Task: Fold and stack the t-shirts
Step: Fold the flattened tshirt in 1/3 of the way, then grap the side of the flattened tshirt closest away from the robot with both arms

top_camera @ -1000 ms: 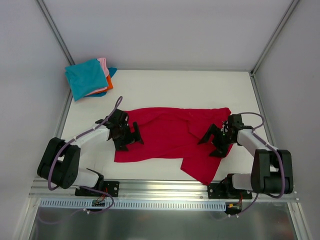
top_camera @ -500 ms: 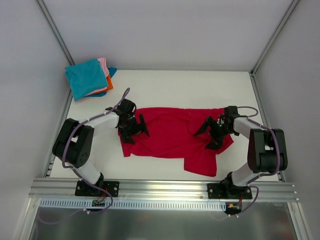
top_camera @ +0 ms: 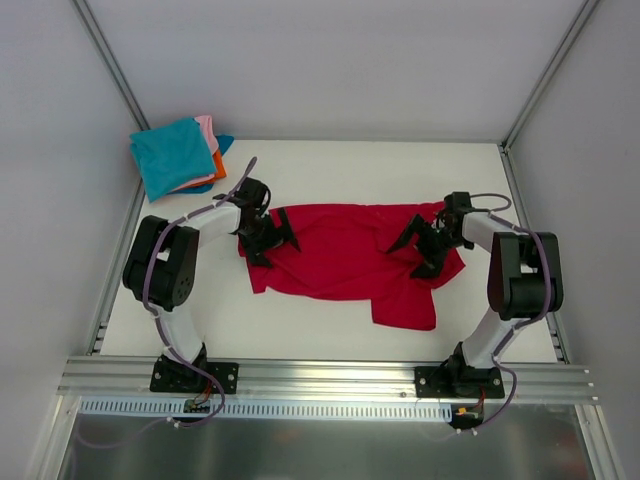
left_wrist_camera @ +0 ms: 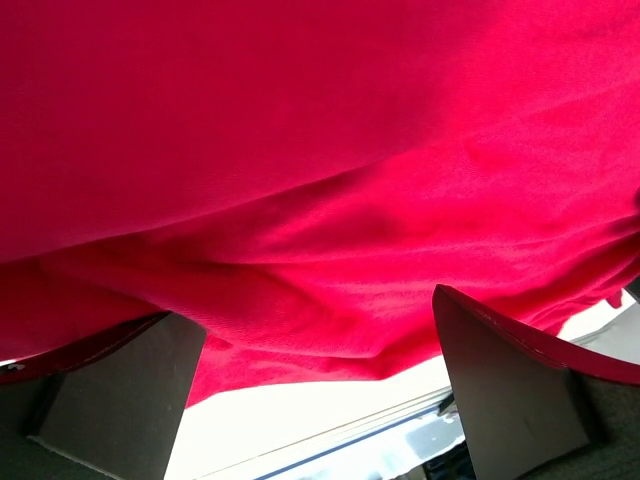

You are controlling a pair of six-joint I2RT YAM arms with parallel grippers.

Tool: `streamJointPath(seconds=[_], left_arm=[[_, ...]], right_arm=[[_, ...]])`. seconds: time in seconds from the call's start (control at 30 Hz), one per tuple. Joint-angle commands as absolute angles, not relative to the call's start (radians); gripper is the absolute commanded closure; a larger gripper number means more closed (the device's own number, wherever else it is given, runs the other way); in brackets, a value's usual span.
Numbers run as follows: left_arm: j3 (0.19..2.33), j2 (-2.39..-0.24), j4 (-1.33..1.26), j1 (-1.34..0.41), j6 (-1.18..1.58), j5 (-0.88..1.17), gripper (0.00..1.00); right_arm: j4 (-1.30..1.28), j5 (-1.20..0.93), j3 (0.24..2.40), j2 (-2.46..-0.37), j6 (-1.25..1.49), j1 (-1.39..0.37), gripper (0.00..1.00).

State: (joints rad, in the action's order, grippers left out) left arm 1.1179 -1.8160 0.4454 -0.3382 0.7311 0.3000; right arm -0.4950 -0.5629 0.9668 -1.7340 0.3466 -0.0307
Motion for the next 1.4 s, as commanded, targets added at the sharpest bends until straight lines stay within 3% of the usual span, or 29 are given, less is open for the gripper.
streamJointPath(seconds=[0.0, 0.63, 1.07, 1.37], left_arm=[[1.118, -1.913, 0.391, -0.281, 0.638, 0.181, 0.01], [1.589, -2.132, 0.571, -0.207, 0.591, 0.23, 0.01], [1.154, -1.82, 0.44, -0.209, 0.607, 0.245, 0.01], [1.017, -1.651, 0.434, -0.21, 0.584, 0.244, 0.01]], right_arm=[[-0.443, -0.425, 1.028, -1.808, 0.285, -0.028, 0.0], [-0.609, -0.446, 1.47, -2.069, 0.272, -0.005, 0.01], [-0.453, -0.456, 0.993, -1.723, 0.285, -0.005, 0.0], [-0.472, -0.439, 0.896, -1.603, 0.259, -0.005, 0.01]])
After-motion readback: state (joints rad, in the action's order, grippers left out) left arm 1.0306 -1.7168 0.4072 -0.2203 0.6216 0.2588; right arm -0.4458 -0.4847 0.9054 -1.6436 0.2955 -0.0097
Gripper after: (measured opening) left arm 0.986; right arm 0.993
